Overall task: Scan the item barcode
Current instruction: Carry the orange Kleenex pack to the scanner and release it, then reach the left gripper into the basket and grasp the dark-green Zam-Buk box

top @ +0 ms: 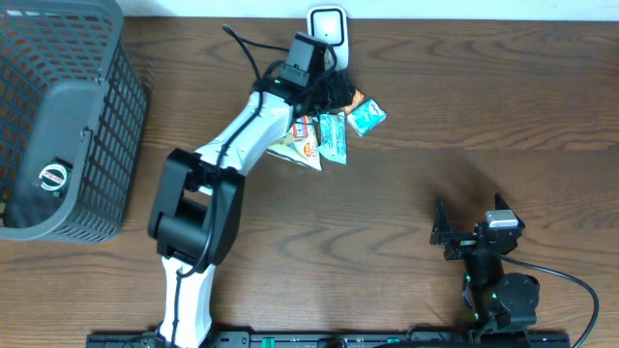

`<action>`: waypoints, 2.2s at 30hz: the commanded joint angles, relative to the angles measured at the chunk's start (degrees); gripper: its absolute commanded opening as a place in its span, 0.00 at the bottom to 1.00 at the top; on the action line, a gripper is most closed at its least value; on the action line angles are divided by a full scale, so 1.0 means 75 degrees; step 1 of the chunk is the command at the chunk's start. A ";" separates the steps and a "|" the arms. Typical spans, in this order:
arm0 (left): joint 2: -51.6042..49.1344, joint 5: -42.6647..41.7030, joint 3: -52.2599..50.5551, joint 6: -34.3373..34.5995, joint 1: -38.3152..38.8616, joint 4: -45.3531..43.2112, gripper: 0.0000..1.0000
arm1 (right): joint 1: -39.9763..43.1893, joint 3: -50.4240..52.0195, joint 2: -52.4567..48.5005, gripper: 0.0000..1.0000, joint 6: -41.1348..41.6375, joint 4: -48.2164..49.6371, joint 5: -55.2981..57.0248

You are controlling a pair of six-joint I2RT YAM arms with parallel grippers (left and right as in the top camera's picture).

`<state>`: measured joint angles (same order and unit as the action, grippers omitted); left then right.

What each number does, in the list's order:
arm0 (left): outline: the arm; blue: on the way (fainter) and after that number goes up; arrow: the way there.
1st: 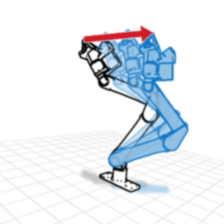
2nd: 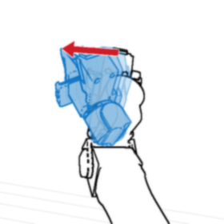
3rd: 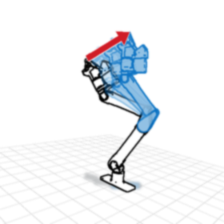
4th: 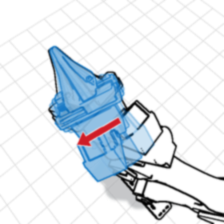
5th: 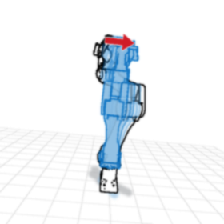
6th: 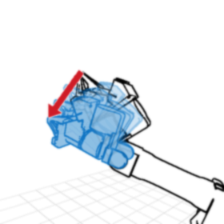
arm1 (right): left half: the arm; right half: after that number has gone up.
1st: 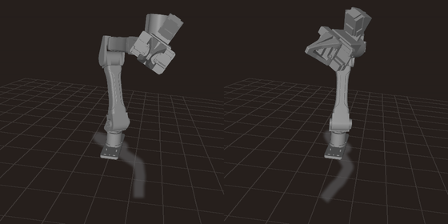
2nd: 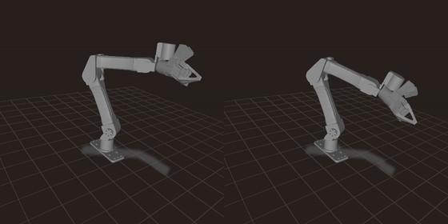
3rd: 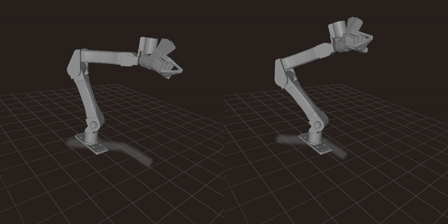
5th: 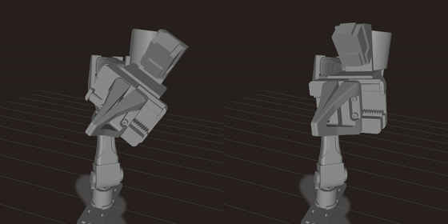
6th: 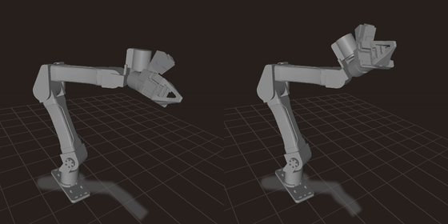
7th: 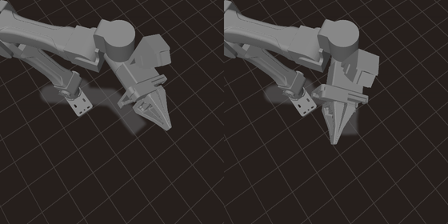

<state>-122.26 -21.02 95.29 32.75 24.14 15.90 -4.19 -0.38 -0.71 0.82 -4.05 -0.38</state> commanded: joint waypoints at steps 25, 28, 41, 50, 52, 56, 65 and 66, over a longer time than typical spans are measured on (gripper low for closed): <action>0.4258 0.3002 0.0041 -0.3617 -0.7933 0.3777 0.98 | 0.0061 0.0012 0.0029 0.99 -0.0006 -0.0035 0.0035; 0.3695 0.3593 0.0041 -0.3620 -0.8096 0.4062 0.98 | 0.0061 0.0012 0.0029 0.99 -0.0006 -0.0035 0.0035; 0.1472 0.3841 0.0038 -0.1661 -0.8096 0.4497 0.98 | 0.0061 0.0012 0.0029 0.99 -0.0006 -0.0035 0.0035; 0.0644 0.3850 -0.0041 -0.0609 -0.8096 0.4438 0.98 | 0.0061 0.0012 0.0029 0.99 -0.0006 -0.0035 0.0035; 0.0490 0.3896 -0.0064 -0.0606 -0.8102 0.4409 0.98 | 0.0061 0.0012 0.0029 0.99 -0.0006 -0.0035 0.0035; 0.0099 0.3902 -0.0064 -0.0606 -0.8102 0.4214 0.98 | 0.0061 0.0012 0.0029 0.99 -0.0006 -0.0038 0.0035; -0.0385 0.3928 -0.0064 -0.1134 -0.8116 0.4001 1.00 | 0.0061 0.0012 0.0029 0.99 -0.0006 -0.0035 0.0035; -0.0420 0.3928 -0.0064 -0.1346 -0.8116 0.3978 1.00 | 0.0061 0.0012 0.0029 0.99 -0.0006 -0.0035 0.0035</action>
<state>-123.59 7.49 95.37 26.55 -36.60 45.82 -4.19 -0.38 -0.71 0.82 -4.05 -0.38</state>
